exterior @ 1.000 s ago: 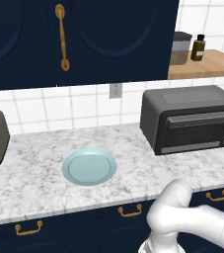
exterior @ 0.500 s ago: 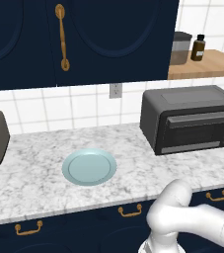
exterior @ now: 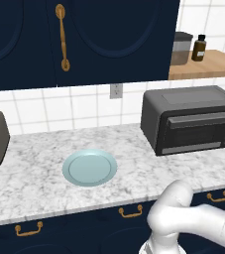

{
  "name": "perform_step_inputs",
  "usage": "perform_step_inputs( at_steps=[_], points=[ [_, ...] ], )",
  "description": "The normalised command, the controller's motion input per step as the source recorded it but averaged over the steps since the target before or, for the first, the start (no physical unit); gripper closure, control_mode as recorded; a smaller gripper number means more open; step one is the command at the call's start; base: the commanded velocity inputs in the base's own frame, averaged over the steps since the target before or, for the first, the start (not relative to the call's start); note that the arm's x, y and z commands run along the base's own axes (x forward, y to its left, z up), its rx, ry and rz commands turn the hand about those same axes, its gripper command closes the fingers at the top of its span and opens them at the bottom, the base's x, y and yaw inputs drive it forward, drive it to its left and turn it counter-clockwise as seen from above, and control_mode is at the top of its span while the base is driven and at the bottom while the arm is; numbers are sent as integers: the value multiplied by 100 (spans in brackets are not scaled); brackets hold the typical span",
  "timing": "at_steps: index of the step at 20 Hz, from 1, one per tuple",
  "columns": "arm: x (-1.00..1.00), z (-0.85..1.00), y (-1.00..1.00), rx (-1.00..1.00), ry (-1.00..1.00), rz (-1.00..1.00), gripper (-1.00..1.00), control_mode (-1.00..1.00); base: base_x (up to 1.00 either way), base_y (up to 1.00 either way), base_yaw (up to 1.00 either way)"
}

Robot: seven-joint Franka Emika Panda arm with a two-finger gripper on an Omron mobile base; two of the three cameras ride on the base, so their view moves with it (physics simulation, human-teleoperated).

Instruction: Pick up the kebab skewer and baguette bread, and place them inside the toaster oven. Close the toaster oven door and start by setting the timer.

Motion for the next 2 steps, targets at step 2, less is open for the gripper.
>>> perform_step_inputs(
  at_steps=[2],
  points=[
    [13, 0, 39, 26, 0, 2, 100, -100, 0, 0, 0]
  ],
)
